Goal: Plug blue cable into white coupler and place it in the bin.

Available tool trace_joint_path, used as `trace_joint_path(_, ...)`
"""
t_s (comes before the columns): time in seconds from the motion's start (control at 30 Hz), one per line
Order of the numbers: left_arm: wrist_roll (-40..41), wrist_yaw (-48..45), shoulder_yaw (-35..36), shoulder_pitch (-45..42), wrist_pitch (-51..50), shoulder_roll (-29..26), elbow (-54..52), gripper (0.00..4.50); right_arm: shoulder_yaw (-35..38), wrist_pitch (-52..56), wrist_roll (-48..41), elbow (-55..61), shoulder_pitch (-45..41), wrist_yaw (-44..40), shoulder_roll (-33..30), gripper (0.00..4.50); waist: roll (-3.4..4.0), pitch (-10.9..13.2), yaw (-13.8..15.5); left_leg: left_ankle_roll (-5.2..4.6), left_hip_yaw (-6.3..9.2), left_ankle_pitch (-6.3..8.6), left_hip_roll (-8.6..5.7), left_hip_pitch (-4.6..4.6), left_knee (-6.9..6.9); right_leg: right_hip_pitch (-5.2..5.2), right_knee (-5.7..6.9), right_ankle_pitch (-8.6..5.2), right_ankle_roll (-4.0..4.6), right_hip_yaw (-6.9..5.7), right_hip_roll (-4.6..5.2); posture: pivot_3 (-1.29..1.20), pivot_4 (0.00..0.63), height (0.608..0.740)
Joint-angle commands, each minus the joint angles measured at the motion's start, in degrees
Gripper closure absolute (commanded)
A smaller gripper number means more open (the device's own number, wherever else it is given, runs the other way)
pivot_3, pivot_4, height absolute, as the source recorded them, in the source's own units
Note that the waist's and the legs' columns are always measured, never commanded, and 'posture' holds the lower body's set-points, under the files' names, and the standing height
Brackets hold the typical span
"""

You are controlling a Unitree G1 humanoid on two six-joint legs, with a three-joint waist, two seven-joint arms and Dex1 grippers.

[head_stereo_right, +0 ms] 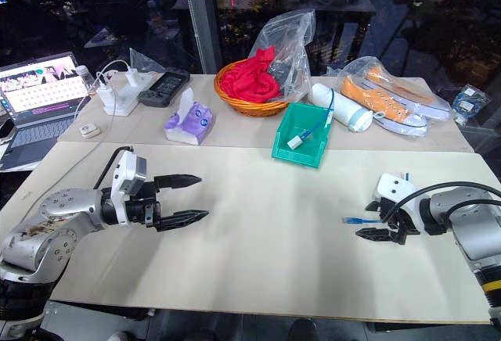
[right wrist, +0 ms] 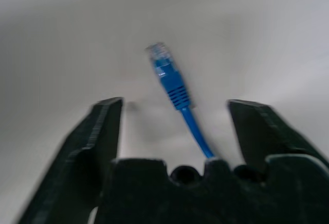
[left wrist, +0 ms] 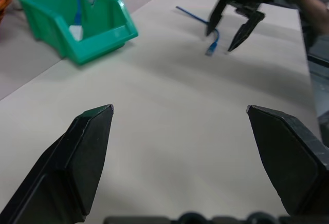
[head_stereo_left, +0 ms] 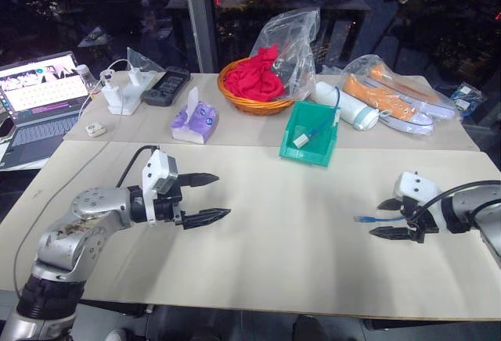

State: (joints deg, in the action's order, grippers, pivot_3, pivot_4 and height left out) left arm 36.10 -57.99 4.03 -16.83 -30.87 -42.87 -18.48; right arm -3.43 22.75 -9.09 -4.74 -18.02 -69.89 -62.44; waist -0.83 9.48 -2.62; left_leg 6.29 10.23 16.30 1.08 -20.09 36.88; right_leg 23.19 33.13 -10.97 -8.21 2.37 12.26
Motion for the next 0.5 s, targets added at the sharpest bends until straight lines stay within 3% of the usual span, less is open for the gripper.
trace_joint_path(0.03,-0.45,0.55,0.9,0.06,1.4,0.15,-1.6,0.0,0.92,-0.29,0.24,2.83,0.55,-0.39,-0.99,2.44,0.0,0.0,0.01,0.0,0.0,0.0,0.0,0.0,0.0,0.0,0.0,0.0,0.0,0.0,0.0,0.0,0.15,0.74)
trace_joint_path(0.2,-1.51,0.59,0.52,-1.44,1.87,0.24,0.03,0.0,0.12,0.21,0.73,3.78,0.32,0.06,-0.43,4.07,0.0,0.0,-0.04,0.0,0.0,0.0,0.0,0.02,0.01,0.0,0.0,0.0,0.0,0.0,0.0,0.0,0.15,0.74)
trace_joint_path(0.5,-3.12,0.65,-0.13,-3.17,2.4,0.69,1.58,0.0,-1.23,0.84,0.77,5.24,0.81,-0.48,0.92,4.07,0.0,0.0,-0.03,0.0,0.0,0.0,0.0,0.01,0.02,-0.01,0.01,0.0,0.0,0.0,0.0,0.0,0.15,0.74)
